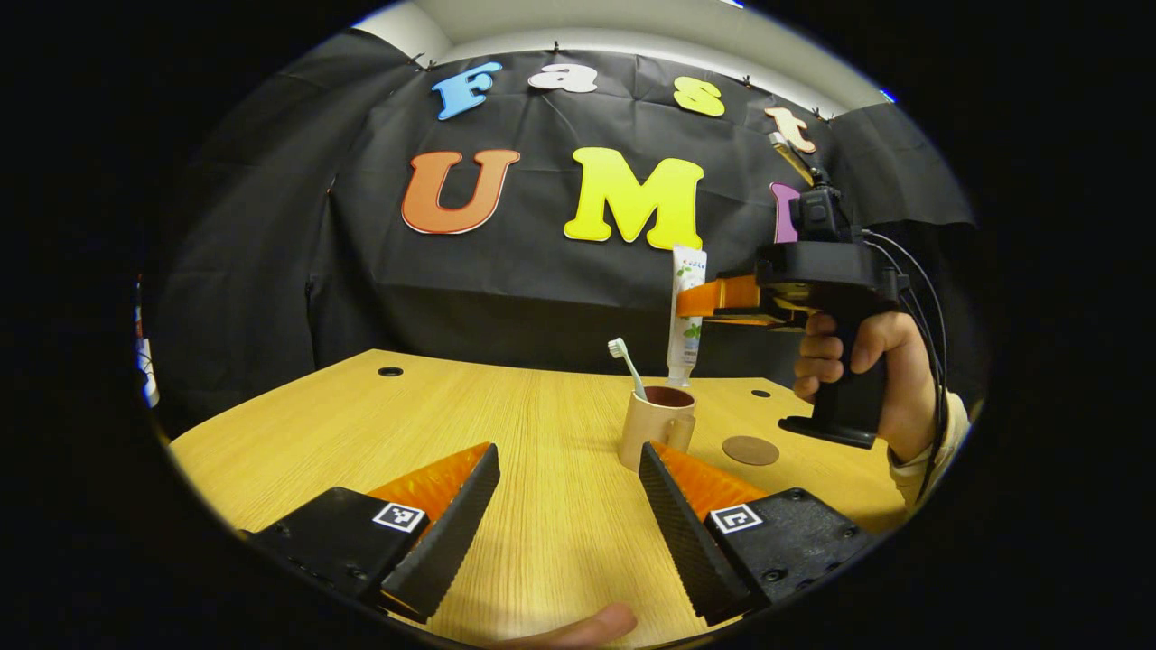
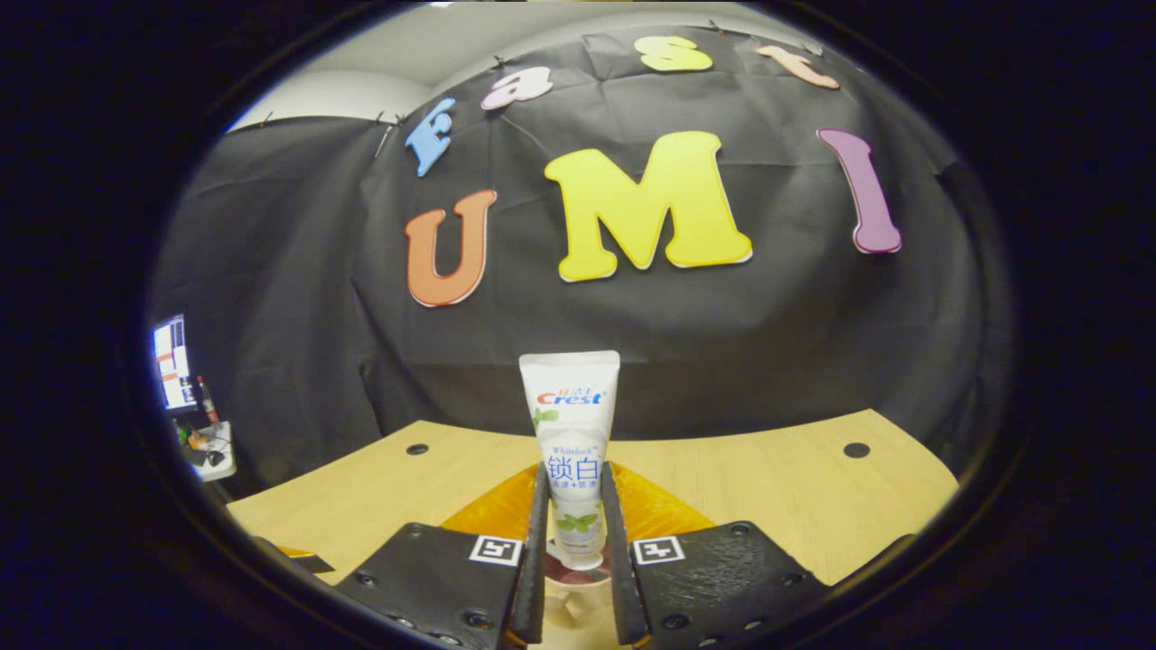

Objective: Put the toothbrush and toothpaste on the desktop into the cup, then pick up the cup and place it on the coaster on the desktop.

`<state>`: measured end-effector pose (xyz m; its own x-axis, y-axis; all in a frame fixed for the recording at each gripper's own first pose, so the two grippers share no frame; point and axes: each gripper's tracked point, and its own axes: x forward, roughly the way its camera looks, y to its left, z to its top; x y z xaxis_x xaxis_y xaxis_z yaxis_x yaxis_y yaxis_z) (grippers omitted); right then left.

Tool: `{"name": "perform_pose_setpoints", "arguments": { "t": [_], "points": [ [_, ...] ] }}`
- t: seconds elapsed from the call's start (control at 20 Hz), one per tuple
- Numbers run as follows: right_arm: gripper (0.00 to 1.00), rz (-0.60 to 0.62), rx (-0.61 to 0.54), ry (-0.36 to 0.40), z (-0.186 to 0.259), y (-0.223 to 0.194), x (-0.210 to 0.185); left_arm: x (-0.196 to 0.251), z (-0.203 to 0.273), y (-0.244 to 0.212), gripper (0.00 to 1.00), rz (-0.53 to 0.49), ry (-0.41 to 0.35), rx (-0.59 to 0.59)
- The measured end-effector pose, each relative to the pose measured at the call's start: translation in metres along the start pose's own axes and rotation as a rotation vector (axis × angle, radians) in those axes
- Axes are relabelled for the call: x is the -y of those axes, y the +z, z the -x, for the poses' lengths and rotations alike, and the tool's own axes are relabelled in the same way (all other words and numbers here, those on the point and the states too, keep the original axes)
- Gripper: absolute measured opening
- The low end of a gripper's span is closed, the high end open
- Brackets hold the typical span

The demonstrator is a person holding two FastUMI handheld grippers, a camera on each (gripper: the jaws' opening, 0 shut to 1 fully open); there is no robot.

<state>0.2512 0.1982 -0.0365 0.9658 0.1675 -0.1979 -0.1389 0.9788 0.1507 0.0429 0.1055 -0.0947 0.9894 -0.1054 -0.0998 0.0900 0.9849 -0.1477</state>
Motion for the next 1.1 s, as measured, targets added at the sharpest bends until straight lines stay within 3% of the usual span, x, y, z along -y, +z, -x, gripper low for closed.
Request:
{"name": "perform_pose_setpoints", "arguments": {
  "t": [0.1, 0.2, 0.25, 0.35, 0.7, 0.8, 1.1],
  "points": [
    [0.34, -0.001, -0.009, 0.017, 0.003, -0.002, -0.004, -0.003, -0.005, -0.012, 0.99, 0.017, 0.005, -0.034],
    [0.49, 0.03, -0.007, 0.041, 0.016, 0.005, -0.006, -0.001, -0.01, -0.018, 0.99, 0.035, 0.004, -0.058],
    [0.71, 0.054, 0.004, 0.036, 0.024, 0.01, -0.003, 0.002, -0.011, -0.019, 0.99, 0.043, 0.001, -0.064],
    [0.93, 0.086, 0.034, 0.018, 0.041, 0.024, 0.006, 0.004, -0.014, -0.022, 0.99, 0.049, 0.005, -0.074],
    [0.99, 0.048, 0.113, 0.051, 0.119, 0.047, 0.028, 0.035, -0.028, -0.014, 0.98, 0.015, -0.003, -0.083],
    [0.94, 0.049, 0.139, 0.041, 0.144, 0.049, 0.043, 0.05, -0.031, -0.007, 0.98, -0.007, -0.018, -0.077],
    [0.94, 0.069, 0.223, -0.015, 0.212, 0.046, 0.091, 0.086, -0.051, 0.007, 0.98, -0.014, -0.037, -0.135]
  ]
}}
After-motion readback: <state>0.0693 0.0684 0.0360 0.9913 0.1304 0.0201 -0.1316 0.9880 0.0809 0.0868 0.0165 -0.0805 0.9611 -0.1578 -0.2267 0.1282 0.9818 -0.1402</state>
